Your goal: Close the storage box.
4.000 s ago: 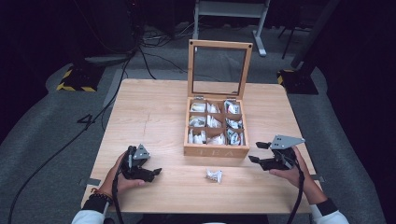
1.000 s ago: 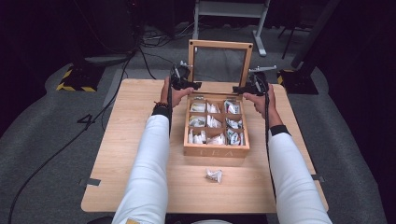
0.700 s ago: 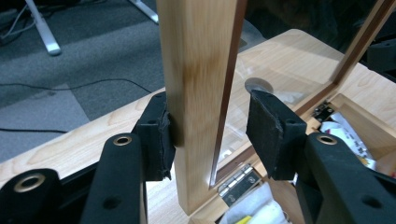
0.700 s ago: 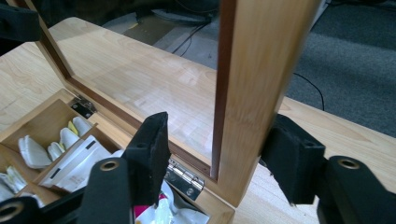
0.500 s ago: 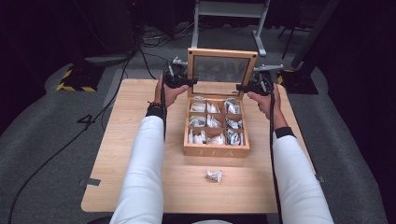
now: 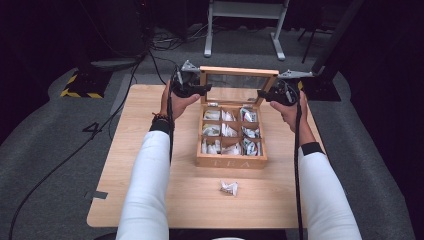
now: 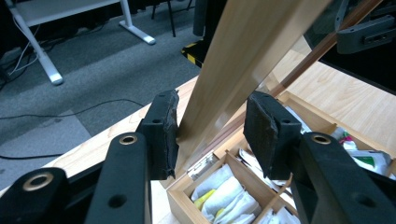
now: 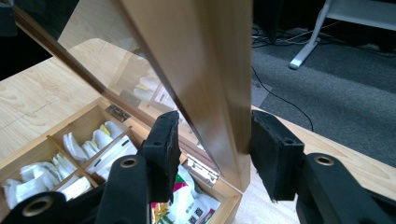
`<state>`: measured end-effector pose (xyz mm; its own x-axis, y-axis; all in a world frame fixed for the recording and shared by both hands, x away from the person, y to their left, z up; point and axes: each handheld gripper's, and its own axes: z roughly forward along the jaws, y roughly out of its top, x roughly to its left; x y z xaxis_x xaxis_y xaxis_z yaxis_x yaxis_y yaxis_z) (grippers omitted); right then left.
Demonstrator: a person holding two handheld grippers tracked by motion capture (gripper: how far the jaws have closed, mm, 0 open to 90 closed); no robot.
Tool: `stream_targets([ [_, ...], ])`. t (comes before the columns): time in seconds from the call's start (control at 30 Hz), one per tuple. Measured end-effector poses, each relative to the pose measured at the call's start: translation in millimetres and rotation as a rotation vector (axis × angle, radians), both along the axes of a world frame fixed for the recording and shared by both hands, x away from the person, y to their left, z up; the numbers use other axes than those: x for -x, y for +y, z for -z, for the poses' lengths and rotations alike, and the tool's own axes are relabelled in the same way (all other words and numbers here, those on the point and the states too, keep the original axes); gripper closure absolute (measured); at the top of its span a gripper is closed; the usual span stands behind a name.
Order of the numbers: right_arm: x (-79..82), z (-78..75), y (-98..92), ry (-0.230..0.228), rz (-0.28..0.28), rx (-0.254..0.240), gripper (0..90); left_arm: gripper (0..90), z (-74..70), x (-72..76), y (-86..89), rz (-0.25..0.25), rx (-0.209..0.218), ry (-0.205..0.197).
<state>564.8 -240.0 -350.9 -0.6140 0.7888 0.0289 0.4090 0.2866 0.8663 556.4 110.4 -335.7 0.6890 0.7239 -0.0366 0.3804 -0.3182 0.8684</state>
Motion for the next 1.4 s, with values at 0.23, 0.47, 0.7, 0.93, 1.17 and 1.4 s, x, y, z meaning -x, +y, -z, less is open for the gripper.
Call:
stream_targets([
  [0.23,7.1,-2.1,-1.8,-0.008,-0.016,0.003,53.6,55.0,-1.6,8.4,0.0,0.005,-0.018,-0.012],
  [0.47,14.4,-1.4,-3.0,-0.019,-0.029,0.000,52.4,54.7,0.1,17.6,0.2,0.018,-0.031,-0.019],
  [0.7,26.5,-4.6,-8.7,-0.026,-0.053,-0.007,54.1,53.4,-0.8,29.0,-0.7,0.029,-0.045,-0.034],
  [0.93,36.4,-3.5,-9.6,-0.030,-0.072,0.011,54.1,52.7,-3.5,41.5,-0.8,0.057,-0.067,-0.041],
  [1.17,45.3,-0.1,-10.2,-0.037,-0.091,0.024,52.7,50.1,-6.3,53.7,-3.7,0.076,-0.116,-0.060],
  [1.4,54.0,2.5,-13.0,-0.033,-0.112,0.011,49.3,48.3,-1.6,59.8,-2.7,0.089,-0.120,-0.051],
])
